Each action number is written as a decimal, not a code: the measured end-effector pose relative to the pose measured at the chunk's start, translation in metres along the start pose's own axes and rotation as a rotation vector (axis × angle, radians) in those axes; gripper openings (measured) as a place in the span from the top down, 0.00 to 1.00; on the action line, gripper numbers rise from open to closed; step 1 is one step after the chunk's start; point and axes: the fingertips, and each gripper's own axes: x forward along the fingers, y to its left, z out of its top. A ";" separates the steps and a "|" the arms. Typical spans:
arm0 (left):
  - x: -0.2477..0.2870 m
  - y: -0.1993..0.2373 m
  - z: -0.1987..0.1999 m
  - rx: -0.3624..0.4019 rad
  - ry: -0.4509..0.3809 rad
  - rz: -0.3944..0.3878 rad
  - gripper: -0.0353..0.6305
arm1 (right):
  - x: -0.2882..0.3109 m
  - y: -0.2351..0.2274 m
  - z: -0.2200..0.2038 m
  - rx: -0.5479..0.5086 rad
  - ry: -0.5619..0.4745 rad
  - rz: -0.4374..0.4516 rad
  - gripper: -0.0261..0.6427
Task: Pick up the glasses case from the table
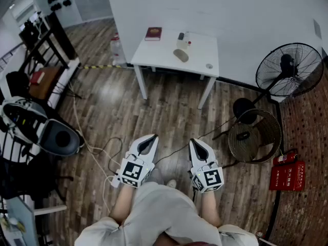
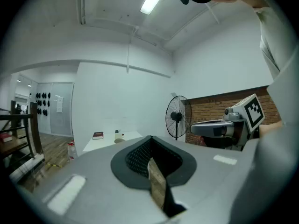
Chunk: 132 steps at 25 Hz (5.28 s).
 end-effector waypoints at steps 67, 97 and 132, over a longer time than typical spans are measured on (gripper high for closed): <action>0.286 0.283 0.024 -0.049 -0.031 -0.122 0.92 | 0.358 -0.152 0.013 -0.022 0.071 -0.155 0.95; 0.478 0.326 0.048 -0.039 0.024 -0.033 0.92 | 0.490 -0.321 0.025 0.014 0.091 -0.047 0.95; 0.652 0.428 -0.010 -0.084 0.127 -0.236 0.92 | 0.641 -0.417 -0.017 0.005 0.246 -0.158 0.91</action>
